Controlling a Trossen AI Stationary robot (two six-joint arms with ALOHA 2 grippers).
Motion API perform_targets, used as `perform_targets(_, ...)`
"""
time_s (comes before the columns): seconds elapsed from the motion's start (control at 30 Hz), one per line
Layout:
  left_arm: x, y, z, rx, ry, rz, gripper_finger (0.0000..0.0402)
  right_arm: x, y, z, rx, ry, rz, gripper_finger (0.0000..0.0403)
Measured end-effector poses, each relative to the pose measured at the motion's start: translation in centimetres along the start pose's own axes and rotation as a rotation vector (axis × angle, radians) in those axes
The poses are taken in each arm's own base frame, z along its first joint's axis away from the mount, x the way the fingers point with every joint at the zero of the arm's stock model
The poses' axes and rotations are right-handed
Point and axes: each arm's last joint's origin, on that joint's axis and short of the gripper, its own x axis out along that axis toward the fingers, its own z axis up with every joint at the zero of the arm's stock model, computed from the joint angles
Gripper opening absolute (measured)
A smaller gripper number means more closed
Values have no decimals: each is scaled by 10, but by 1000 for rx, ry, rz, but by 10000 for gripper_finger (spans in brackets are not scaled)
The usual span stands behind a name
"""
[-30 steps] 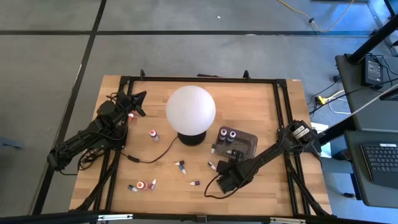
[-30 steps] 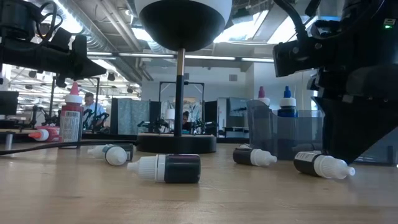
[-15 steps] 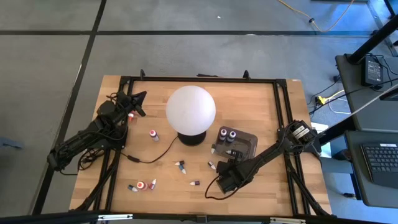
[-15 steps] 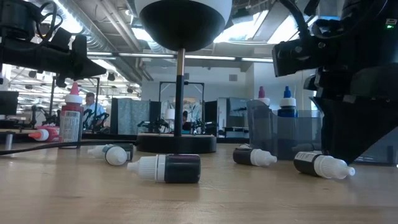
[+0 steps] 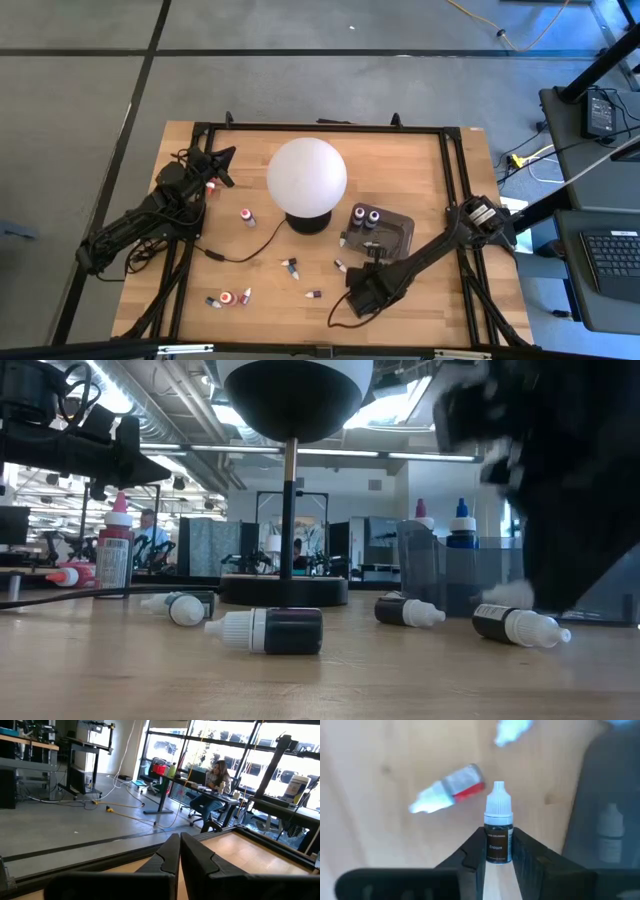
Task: Pick & Place food coloring
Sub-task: Put the small brown food coloring bottle into the black container
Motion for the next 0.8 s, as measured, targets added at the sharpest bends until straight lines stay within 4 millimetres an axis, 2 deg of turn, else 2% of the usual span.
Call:
perform_targets(0.13, 0, 0, 0, 0, 0, 0, 11, -18, -1, 2, -51, -11, -86, 80)
perform_targets(0.4, 0, 0, 0, 0, 0, 0, 12, -48, -19, -1, -33, 28, -336, 82)
perform_targets(0.67, 0, 0, 0, 0, 0, 0, 9, -31, -45, -2, -102, 187, -396, 82)
perform_targets(0.8, 0, 0, 0, 0, 1, 0, 8, -31, -58, -3, -115, 198, -385, 82)
